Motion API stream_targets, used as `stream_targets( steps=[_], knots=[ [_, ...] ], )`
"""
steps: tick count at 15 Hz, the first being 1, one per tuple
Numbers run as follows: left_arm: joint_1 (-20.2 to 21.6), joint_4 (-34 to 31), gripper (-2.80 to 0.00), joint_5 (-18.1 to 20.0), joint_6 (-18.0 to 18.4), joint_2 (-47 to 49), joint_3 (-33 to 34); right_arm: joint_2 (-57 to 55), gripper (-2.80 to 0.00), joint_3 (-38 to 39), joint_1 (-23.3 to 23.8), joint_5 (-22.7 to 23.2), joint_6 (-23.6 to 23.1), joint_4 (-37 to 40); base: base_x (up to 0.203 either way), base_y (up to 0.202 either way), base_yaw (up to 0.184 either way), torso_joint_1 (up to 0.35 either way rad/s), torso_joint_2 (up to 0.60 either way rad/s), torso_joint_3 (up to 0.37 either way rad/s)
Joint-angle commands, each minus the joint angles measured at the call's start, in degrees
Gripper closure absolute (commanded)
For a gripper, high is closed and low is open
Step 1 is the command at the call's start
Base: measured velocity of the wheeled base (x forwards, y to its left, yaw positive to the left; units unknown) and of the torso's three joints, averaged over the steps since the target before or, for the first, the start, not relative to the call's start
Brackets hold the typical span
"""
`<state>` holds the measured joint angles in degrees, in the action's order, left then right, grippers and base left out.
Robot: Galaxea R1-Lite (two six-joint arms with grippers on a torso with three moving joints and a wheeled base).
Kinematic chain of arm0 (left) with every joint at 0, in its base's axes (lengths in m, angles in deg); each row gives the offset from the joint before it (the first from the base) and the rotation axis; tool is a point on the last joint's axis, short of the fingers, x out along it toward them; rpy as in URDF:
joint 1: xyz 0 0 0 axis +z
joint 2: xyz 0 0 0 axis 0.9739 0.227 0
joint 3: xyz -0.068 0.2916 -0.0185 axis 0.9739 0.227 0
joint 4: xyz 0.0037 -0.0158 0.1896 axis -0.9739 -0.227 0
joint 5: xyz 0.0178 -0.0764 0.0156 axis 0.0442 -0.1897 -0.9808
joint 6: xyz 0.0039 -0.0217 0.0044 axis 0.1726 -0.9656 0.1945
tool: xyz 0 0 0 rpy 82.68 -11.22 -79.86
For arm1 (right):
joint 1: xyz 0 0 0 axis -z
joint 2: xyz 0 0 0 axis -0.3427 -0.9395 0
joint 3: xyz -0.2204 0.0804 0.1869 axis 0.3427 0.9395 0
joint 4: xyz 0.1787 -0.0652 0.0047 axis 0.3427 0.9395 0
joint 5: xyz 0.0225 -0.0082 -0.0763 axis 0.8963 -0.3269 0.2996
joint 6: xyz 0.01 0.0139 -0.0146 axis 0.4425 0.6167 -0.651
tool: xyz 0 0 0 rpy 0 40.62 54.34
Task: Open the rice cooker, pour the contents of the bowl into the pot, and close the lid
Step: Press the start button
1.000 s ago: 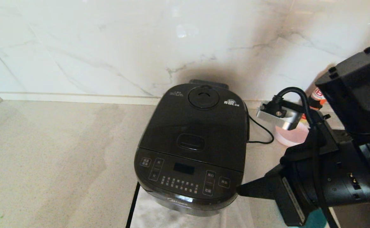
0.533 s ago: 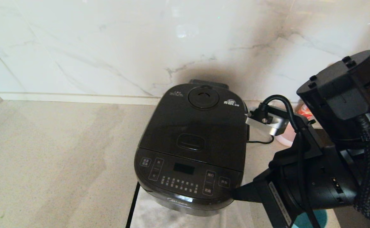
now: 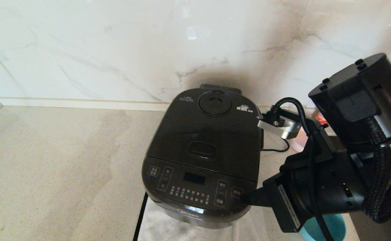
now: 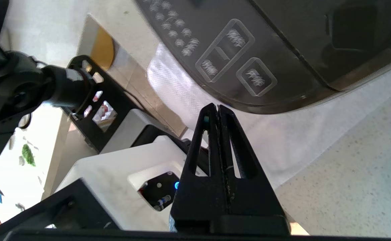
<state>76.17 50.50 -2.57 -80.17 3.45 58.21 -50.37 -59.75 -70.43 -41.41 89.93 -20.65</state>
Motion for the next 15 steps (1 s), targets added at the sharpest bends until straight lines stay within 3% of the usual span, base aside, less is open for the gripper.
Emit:
stream_targets(
  steps=[1,15],
  knots=[
    [0.0,0.06,0.0,0.0,0.01,0.07,0.09,-0.12,0.0,0.78,1.18,0.07,0.2,-0.87,0.0,0.0,0.0,0.0,0.0,0.0],
    [0.0,0.0,0.0,0.0,0.01,0.07,0.09,-2.78,0.0,0.67,4.46,1.84,1.17,-4.47,0.0,0.0,0.0,0.0,0.0,0.0]
  ],
)
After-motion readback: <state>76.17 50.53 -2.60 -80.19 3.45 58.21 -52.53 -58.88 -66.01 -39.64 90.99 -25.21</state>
